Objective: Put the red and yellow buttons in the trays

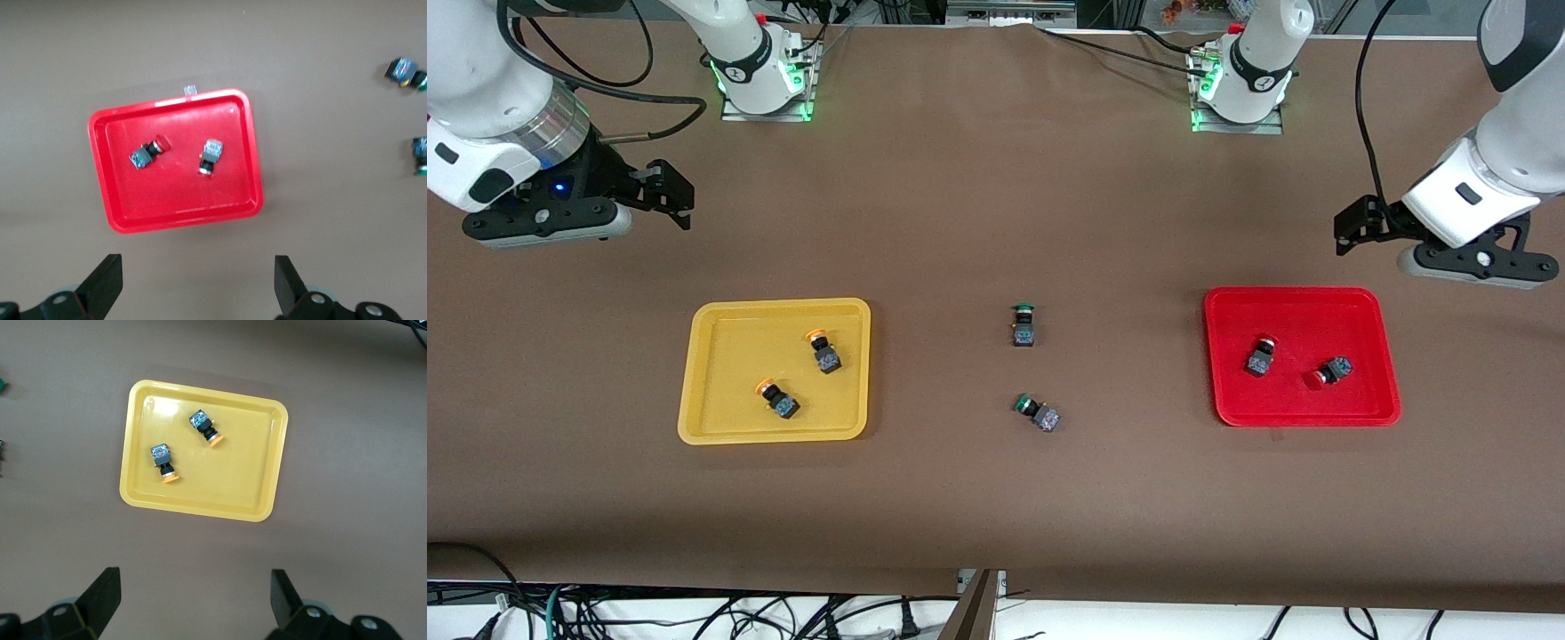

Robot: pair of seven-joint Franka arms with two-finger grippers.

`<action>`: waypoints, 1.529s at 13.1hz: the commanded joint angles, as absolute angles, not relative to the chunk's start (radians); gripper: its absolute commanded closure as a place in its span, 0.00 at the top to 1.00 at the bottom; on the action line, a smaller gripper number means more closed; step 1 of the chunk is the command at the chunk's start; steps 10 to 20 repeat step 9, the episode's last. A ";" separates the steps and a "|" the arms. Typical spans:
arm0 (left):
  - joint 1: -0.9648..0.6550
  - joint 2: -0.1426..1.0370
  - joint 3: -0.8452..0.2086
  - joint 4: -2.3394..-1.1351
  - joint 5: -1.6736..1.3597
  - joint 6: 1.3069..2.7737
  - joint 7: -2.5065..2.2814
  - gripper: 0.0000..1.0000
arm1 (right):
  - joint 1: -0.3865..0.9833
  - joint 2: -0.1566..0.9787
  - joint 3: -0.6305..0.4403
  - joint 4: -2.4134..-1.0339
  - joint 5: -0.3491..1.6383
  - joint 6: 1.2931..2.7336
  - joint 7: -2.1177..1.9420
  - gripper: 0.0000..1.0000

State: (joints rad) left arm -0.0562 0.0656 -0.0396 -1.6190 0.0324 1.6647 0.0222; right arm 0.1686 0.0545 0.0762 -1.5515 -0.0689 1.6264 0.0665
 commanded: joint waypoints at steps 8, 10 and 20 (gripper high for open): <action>-0.075 -0.066 0.044 -1.799 -0.005 1.740 0.014 1.00 | 0.167 0.084 0.080 -1.531 -0.069 1.614 0.061 0.99; -0.075 -0.066 0.044 -1.799 -0.005 1.740 0.014 1.00 | 0.167 0.084 0.080 -1.531 -0.072 1.614 0.054 0.99; -0.075 -0.066 0.044 -1.799 -0.005 1.740 0.014 1.00 | 0.167 0.084 0.080 -1.531 -0.072 1.614 0.054 0.99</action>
